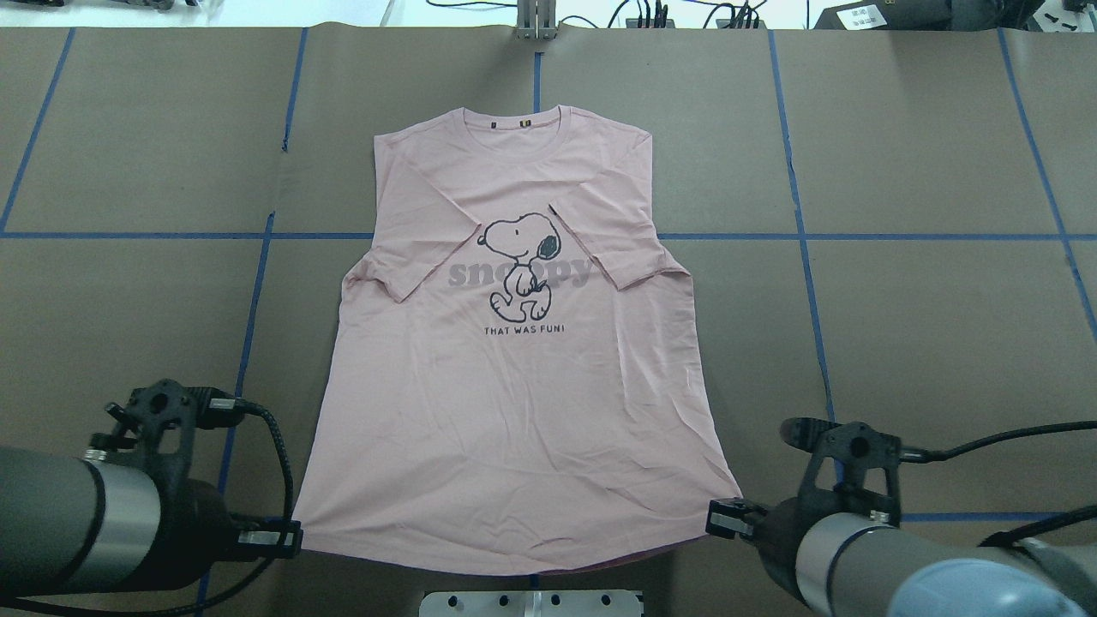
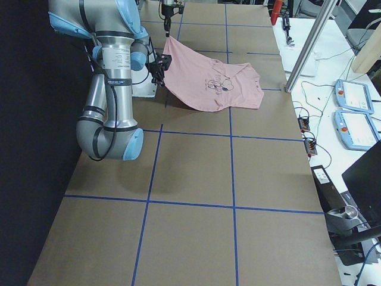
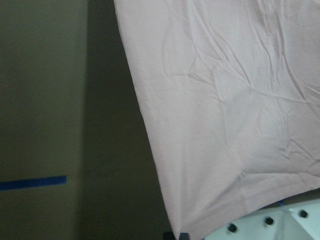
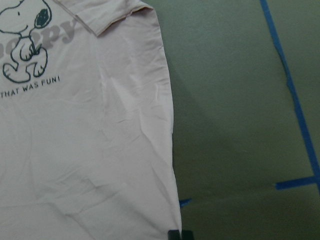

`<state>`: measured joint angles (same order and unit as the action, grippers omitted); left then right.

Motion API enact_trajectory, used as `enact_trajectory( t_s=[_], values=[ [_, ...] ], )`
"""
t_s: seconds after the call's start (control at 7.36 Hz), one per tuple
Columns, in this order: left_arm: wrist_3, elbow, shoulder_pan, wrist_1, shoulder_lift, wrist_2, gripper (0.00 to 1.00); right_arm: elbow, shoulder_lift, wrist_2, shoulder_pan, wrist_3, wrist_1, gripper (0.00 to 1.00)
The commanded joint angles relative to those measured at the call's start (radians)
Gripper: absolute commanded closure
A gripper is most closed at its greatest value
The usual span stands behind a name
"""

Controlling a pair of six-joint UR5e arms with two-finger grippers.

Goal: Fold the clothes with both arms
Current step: 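Lift the hem with both grippers and fold it toward the collar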

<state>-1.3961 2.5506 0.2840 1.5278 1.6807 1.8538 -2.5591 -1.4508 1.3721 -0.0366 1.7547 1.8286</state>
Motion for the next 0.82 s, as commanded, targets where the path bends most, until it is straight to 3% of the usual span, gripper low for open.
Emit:
enact_trajectory(
  t_s=[0.0,0.27,0.41,0.54,0.68],
  values=[
    [0.002,0.099,0.078,-0.301,0.218,0.061,1.00,-0.153,0.071,0.092,-0.018,-0.001,0.232,1.00],
    [0.096,-0.008,0.093,-0.301,0.256,0.051,1.00,-0.028,0.200,0.094,-0.098,-0.021,0.250,1.00],
    [0.164,-0.092,0.195,-0.301,0.286,0.051,1.00,0.073,0.299,0.093,-0.180,-0.088,0.245,1.00],
    [0.231,-0.180,0.261,-0.301,0.307,0.053,1.00,0.159,0.334,0.116,-0.283,-0.143,0.235,1.00],
    [0.285,-0.250,0.329,-0.299,0.336,0.053,1.00,0.237,0.367,0.195,-0.399,-0.220,0.200,1.00]
  ],
)
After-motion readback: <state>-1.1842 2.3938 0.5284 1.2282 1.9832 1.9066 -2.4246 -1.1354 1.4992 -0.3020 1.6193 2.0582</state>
